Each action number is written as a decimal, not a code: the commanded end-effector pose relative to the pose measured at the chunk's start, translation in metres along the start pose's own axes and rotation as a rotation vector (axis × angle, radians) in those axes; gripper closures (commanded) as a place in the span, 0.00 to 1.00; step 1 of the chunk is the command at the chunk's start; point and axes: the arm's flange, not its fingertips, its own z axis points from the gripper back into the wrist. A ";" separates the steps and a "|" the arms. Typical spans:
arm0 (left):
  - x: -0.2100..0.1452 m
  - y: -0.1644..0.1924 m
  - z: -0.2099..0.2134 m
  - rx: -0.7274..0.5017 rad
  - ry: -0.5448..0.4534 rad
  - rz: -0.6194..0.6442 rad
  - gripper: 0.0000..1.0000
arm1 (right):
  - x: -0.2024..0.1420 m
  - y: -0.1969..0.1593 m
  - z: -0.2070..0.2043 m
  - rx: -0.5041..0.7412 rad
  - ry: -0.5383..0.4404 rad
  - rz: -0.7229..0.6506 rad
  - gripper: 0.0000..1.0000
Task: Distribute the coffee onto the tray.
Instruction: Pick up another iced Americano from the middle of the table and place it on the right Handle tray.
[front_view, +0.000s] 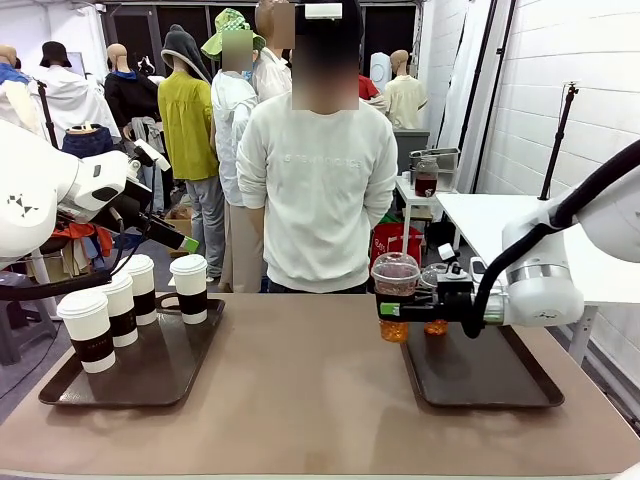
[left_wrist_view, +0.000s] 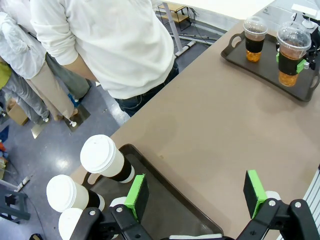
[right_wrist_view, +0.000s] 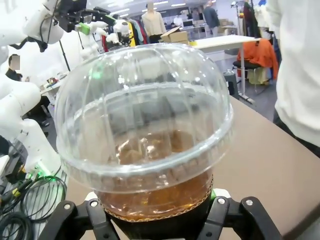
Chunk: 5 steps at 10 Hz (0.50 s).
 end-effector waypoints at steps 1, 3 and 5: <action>-0.001 0.000 0.001 -0.008 0.005 0.002 0.00 | 0.001 0.009 0.027 -0.001 -0.006 0.023 0.32; -0.001 0.000 0.001 -0.008 0.005 0.002 0.00 | -0.007 0.001 0.052 -0.027 -0.006 0.043 0.32; -0.001 0.000 0.001 -0.008 0.005 0.002 0.00 | -0.022 -0.004 0.074 -0.039 -0.012 0.048 0.32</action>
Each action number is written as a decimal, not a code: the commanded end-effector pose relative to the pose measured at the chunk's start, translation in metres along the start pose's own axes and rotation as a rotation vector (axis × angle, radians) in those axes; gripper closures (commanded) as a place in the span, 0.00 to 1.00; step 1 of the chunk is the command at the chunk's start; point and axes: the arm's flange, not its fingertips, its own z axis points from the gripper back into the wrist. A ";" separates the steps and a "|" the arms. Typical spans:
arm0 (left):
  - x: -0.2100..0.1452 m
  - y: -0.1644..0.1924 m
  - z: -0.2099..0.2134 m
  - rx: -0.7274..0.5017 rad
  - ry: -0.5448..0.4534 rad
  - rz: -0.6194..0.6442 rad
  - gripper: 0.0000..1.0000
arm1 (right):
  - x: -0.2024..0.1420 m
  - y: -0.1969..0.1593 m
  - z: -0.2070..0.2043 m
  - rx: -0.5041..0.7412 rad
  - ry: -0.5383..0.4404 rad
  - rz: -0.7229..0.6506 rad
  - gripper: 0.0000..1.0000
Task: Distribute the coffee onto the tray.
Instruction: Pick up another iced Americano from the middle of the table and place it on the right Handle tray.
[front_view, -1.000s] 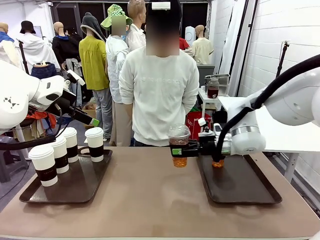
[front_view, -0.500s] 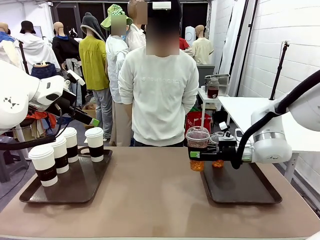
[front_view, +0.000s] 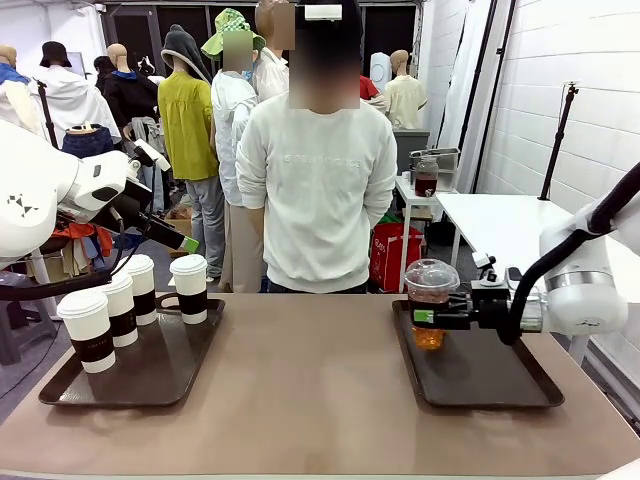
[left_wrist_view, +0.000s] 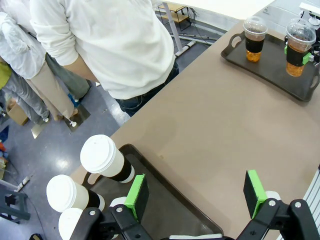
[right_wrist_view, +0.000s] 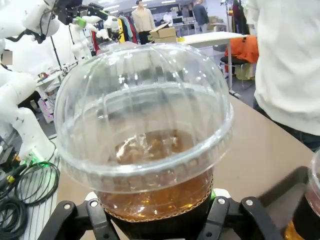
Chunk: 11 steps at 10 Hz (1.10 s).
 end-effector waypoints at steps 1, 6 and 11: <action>-0.001 0.000 0.001 -0.008 0.005 0.002 0.00 | -0.016 0.000 0.012 0.023 -0.028 0.020 0.32; -0.001 0.000 0.001 -0.008 0.005 0.002 0.00 | -0.069 -0.017 0.016 0.047 -0.051 0.049 0.32; -0.001 0.000 0.001 -0.008 0.005 0.002 0.00 | -0.089 -0.027 0.019 0.062 -0.057 0.065 0.32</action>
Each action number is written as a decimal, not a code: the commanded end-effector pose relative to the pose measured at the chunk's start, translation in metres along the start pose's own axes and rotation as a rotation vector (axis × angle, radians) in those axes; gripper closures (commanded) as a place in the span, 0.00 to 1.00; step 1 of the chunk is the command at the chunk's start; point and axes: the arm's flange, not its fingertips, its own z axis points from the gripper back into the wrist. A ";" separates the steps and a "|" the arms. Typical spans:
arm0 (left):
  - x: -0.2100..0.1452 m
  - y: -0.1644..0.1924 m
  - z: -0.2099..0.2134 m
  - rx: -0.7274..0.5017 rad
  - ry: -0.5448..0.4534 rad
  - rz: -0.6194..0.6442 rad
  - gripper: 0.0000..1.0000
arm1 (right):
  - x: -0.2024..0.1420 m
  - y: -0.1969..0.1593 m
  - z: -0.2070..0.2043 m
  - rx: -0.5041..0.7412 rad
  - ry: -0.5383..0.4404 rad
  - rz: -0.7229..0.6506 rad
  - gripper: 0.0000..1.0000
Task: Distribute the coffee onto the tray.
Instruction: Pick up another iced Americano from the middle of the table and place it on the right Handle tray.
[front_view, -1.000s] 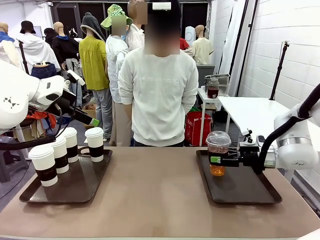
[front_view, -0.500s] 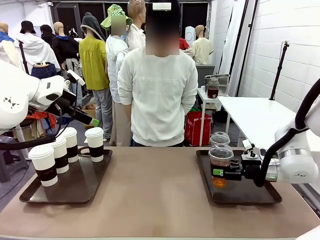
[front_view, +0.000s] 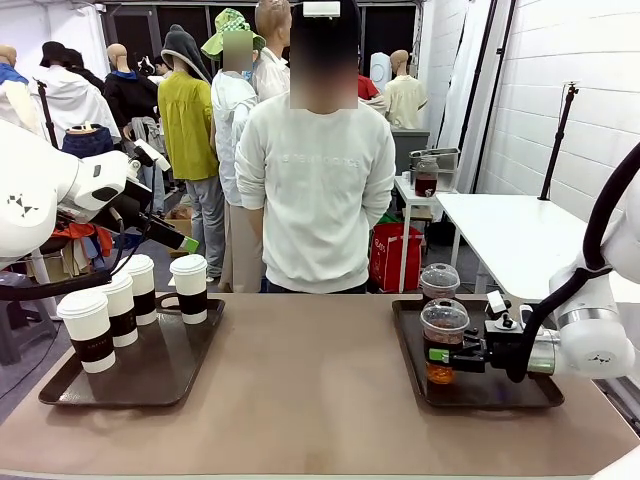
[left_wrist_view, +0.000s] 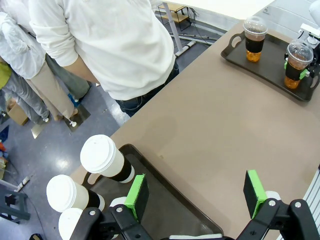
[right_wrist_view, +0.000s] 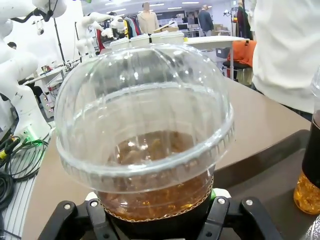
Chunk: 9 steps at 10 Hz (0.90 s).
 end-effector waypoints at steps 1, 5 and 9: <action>-0.001 0.000 0.001 -0.008 0.005 0.003 0.00 | -0.001 -0.006 0.001 0.033 -0.013 0.017 0.32; -0.001 0.000 0.001 -0.008 0.005 0.003 0.00 | -0.010 -0.011 0.000 0.023 0.011 -0.002 0.32; -0.001 0.000 0.001 -0.008 0.005 0.003 0.00 | -0.013 -0.009 0.001 0.034 0.061 -0.032 0.00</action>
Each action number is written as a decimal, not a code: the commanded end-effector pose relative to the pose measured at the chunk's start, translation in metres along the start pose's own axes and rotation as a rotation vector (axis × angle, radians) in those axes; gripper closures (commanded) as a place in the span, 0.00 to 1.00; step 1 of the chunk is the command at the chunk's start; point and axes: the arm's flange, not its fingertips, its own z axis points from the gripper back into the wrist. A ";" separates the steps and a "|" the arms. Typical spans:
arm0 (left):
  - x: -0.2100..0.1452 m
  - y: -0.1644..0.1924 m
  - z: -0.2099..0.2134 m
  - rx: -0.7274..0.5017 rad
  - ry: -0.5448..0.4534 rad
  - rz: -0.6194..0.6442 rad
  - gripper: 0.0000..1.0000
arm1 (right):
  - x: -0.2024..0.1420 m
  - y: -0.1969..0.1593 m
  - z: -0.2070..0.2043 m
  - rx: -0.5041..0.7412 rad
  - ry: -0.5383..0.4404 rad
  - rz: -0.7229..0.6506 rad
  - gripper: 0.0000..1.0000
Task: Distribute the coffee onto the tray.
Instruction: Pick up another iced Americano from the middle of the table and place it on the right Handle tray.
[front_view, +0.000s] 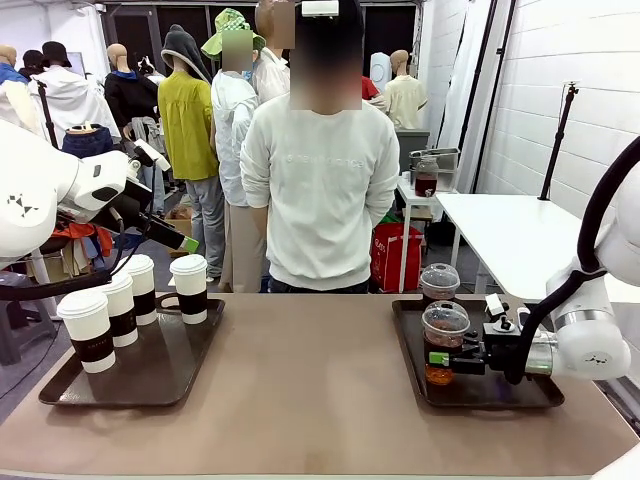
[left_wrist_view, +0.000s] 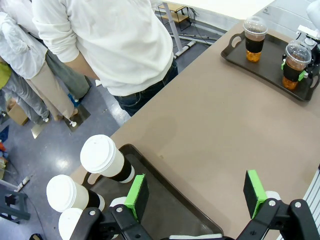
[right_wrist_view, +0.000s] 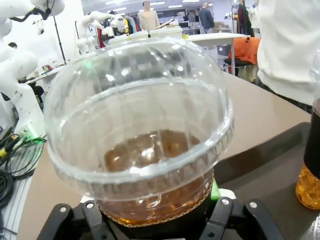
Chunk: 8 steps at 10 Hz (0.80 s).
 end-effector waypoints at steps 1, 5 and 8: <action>-0.001 0.000 0.001 -0.008 0.005 0.002 0.00 | -0.002 0.000 0.004 0.024 0.064 -0.023 0.00; -0.001 0.000 0.001 -0.008 0.005 0.002 0.00 | 0.001 0.003 0.019 -0.006 0.101 -0.043 0.00; -0.001 0.000 0.001 -0.008 0.005 0.002 0.00 | 0.004 0.001 0.039 -0.041 0.114 -0.051 0.00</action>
